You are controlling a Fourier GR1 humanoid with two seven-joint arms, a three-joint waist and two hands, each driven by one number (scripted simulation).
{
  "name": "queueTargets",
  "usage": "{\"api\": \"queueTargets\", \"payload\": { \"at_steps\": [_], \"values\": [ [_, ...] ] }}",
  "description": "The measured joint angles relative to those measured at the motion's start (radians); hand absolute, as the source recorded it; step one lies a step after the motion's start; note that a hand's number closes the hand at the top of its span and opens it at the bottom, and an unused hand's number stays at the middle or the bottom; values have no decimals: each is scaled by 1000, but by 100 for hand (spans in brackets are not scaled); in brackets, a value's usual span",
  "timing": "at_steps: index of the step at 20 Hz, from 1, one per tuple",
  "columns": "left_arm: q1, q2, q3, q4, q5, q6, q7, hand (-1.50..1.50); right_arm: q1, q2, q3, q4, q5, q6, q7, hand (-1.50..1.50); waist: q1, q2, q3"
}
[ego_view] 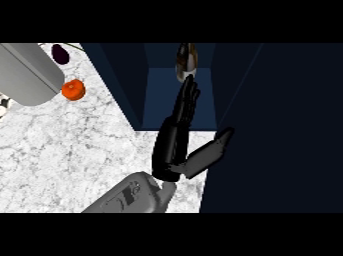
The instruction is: Pick up the wine, place it into the cabinet and close the cabinet
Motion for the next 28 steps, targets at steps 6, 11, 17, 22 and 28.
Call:
{"api": "queueTargets", "payload": {
  "at_steps": [6, 11, 17, 22, 28],
  "values": [
    [204, 38, -91, -248, -37, 35, 1, 150, -14, 3, 25, -8, 33, -20, 16, -150, 1, -2, -1],
    [358, 151, -146, -409, -45, -35, -10, 150, -21, -5, 35, -18, 45, -27, 34, -150, 0, -1, -2],
    [495, 314, -124, -570, -15, -146, -43, 150, -20, -4, 83, -9, 6, 18, 30, 150, 4, 1, -1],
    [597, 452, -55, -664, 51, -261, -73, 150, -33, 51, 176, 0, -12, 33, 21, 150, 10, 1, -2],
    [728, 596, 88, -719, 158, -424, -154, 150, -42, 140, 296, 22, -26, 18, 40, 150, 16, 6, 1]
  ]
}}
